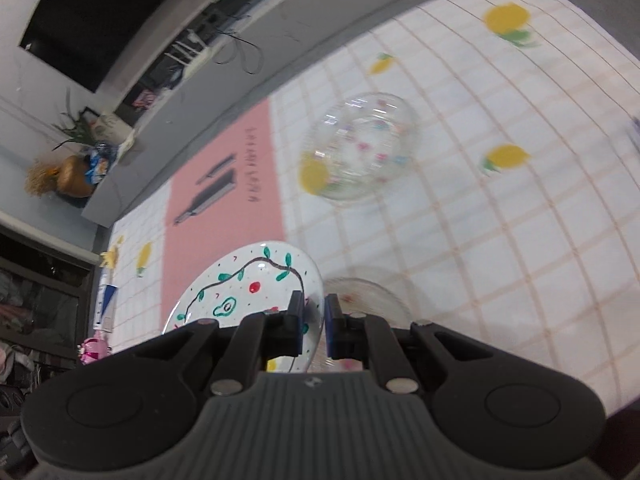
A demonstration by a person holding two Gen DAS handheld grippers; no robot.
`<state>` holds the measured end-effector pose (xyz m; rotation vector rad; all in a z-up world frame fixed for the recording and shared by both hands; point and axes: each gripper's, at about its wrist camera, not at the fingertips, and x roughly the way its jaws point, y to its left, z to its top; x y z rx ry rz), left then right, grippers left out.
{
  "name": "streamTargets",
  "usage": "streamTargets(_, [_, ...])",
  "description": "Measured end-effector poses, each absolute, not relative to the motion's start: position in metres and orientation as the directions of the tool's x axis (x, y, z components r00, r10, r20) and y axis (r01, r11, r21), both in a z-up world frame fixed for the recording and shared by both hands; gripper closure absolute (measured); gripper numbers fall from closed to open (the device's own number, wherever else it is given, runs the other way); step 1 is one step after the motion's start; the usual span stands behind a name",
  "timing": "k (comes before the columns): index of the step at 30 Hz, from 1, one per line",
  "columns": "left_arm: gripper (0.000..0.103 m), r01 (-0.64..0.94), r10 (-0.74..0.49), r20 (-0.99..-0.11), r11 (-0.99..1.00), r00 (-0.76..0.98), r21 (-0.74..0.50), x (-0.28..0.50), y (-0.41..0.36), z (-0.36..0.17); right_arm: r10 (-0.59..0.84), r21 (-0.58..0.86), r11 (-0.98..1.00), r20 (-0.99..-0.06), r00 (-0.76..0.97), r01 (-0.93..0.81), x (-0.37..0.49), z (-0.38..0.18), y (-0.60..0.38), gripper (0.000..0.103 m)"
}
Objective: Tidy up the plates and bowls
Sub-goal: 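Lift the 'Fruity' plate with the left gripper and carry it toward the bowl stack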
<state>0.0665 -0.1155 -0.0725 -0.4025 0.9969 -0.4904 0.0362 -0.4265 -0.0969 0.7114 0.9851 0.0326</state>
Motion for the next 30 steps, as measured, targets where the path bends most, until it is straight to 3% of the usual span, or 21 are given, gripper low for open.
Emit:
streamTargets(20, [0.088, 0.191, -0.334, -0.820, 0.942, 0.464, -0.275, 0.039, -0.164, -0.103, 0.261, 0.400, 0.870, -0.870, 0.418, 0.288, 0.057, -0.145, -0.424, 0.092])
streamTargets(30, [0.088, 0.165, -0.259, -0.851, 0.965, 0.457, -0.205, 0.038, -0.171, -0.118, 0.225, 0.320, 0.918, -0.906, 0.358, 0.234, 0.066, -0.150, -0.409, 0.088])
